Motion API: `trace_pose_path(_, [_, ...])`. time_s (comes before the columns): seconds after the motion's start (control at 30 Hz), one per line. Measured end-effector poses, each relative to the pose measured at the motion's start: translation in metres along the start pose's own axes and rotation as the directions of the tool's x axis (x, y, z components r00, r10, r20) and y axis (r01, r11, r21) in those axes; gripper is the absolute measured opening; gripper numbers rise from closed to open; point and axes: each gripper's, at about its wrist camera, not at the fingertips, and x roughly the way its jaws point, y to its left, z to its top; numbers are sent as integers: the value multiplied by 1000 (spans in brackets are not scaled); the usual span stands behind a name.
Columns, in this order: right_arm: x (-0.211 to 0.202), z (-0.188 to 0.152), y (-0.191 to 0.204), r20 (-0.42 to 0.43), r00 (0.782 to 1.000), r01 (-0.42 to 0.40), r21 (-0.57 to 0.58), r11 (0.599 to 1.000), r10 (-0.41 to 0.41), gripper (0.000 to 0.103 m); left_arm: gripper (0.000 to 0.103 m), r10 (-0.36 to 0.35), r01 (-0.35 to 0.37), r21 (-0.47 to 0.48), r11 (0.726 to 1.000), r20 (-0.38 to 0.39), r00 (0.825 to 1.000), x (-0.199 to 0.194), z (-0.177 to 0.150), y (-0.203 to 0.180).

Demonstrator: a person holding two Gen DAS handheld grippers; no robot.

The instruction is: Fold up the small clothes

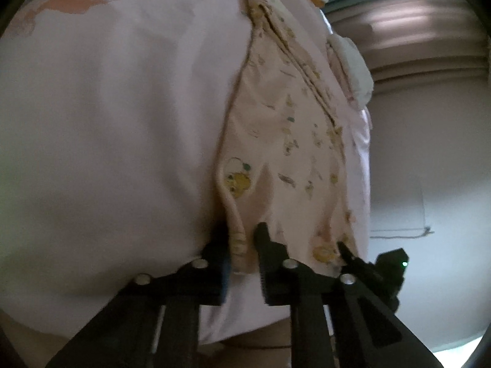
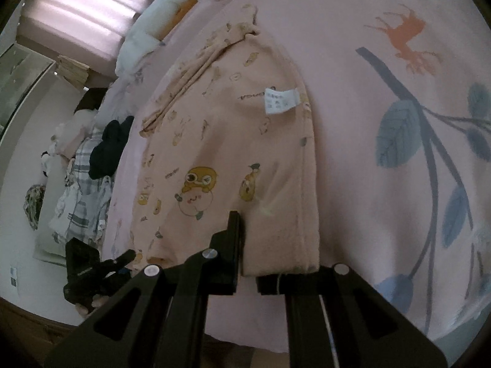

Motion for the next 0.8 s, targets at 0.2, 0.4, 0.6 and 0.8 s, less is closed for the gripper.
trace_pose_path(0.2, [-1,2,-2,-15,1000,5,8,1000,-5,8,10,74,-76,43,996,41,996,-2,5,-14])
trace_pose_path(0.4, [2,4,-16,-9,999,-43,90,995,44,8,8,100,-102,59,993,35,994,10,10,-15])
trace_pose_path(0.6, [2,-12,-30,76,994,-89,103,991,81,0,7,-58,61,-99,993,37,998,8,9,22])
trace_pose_path(0.8, [1,-14,-16,91,996,-3,44,999,-1,0,8,-13,16,-44,999,62,998,9,6,12])
